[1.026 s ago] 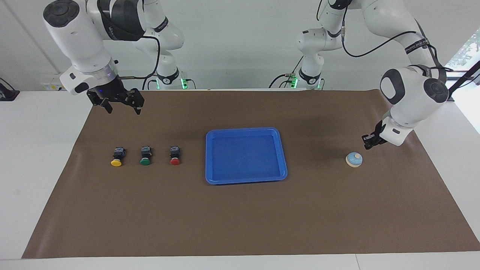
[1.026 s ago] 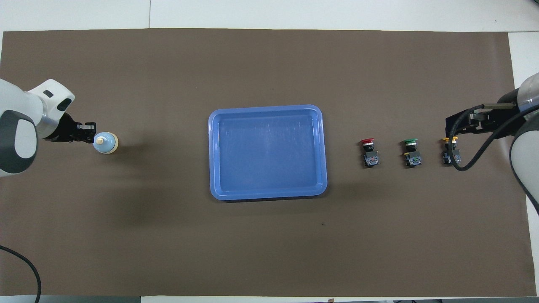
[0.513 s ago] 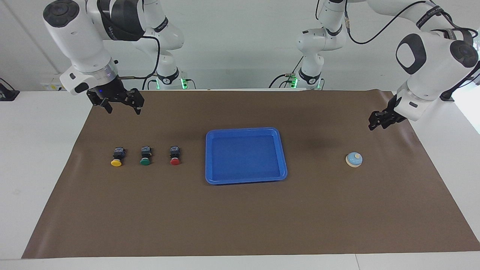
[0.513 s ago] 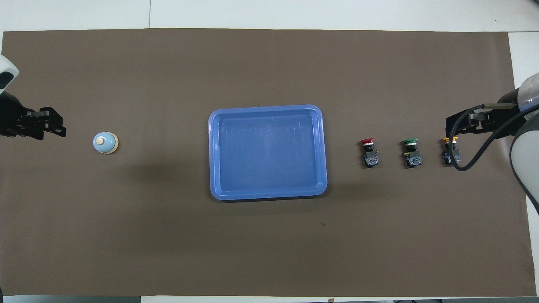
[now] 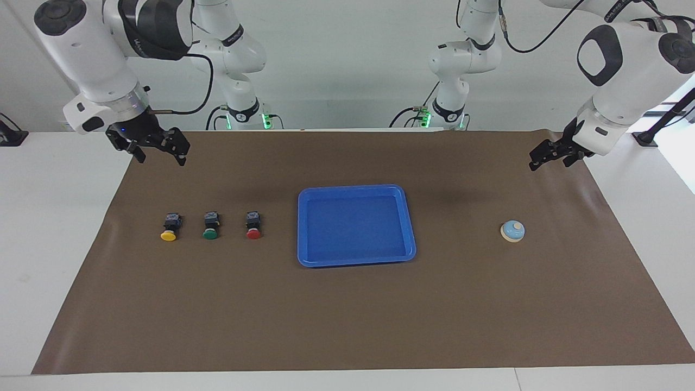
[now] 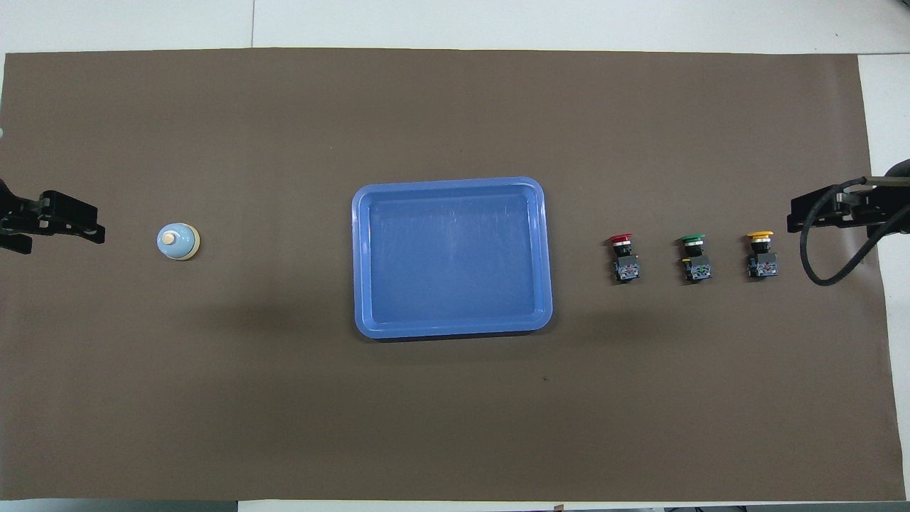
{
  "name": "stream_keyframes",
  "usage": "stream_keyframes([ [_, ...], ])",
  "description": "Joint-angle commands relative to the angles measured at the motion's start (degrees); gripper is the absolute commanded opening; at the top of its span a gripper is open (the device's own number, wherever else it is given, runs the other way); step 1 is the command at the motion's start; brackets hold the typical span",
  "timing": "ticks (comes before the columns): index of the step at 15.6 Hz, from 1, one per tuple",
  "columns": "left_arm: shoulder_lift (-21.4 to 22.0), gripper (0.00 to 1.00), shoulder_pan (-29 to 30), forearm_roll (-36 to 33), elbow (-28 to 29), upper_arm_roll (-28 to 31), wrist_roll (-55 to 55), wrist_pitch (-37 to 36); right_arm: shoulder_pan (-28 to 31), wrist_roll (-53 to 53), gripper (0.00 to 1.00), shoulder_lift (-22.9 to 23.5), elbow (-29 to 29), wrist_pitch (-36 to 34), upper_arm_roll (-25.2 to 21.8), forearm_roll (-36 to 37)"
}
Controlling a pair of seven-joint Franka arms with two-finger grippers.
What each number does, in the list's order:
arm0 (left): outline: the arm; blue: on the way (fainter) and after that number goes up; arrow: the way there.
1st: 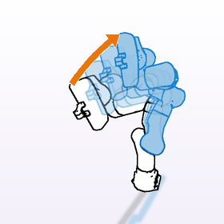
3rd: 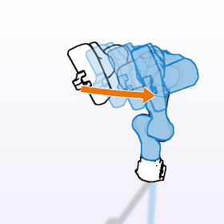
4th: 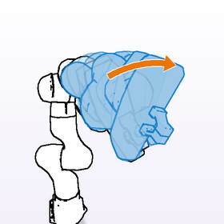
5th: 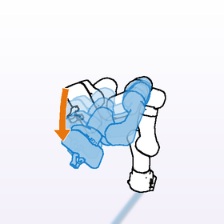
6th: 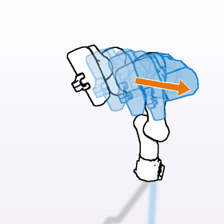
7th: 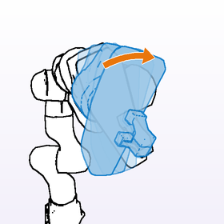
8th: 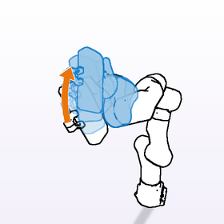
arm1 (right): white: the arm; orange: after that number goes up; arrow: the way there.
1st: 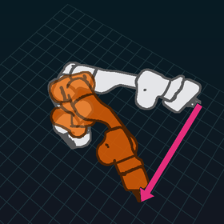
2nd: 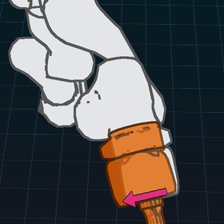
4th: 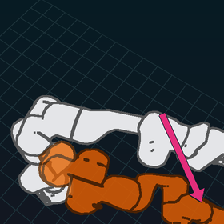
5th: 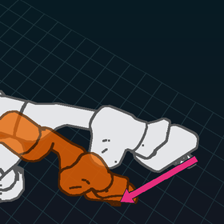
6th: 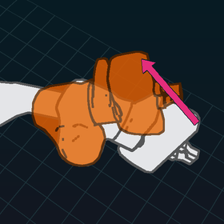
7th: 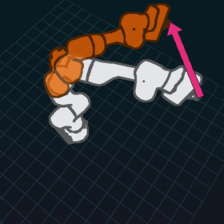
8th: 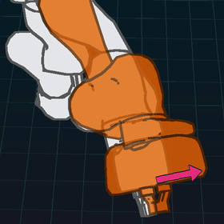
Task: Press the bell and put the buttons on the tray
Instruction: 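Reach the right gripper down to the yellow-capped button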
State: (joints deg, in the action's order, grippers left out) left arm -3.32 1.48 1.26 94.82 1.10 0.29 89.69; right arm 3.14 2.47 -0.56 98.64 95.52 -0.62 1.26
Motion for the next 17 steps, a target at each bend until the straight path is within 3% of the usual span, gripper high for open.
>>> stream_keyframes([
  [1, 1.39, 1.00, -0.25, 0.41, 0.54, -0.04, -0.38, -2.41, 1.86, -1.77, 1.00, 0.72, 5.50, 5.80, 0.36, -0.11],
  [10, 2.79, 1.00, -0.25, 0.41, 2.47, 0.04, -0.20, -4.36, 8.90, -12.40, 1.00, 4.25, 22.90, 29.96, 0.36, 0.06],
  [17, 2.80, 1.00, -0.95, 0.32, 2.74, 0.13, -0.38, -3.56, 9.60, -13.19, 1.00, 6.09, 25.02, 32.01, 0.36, 0.24],
])
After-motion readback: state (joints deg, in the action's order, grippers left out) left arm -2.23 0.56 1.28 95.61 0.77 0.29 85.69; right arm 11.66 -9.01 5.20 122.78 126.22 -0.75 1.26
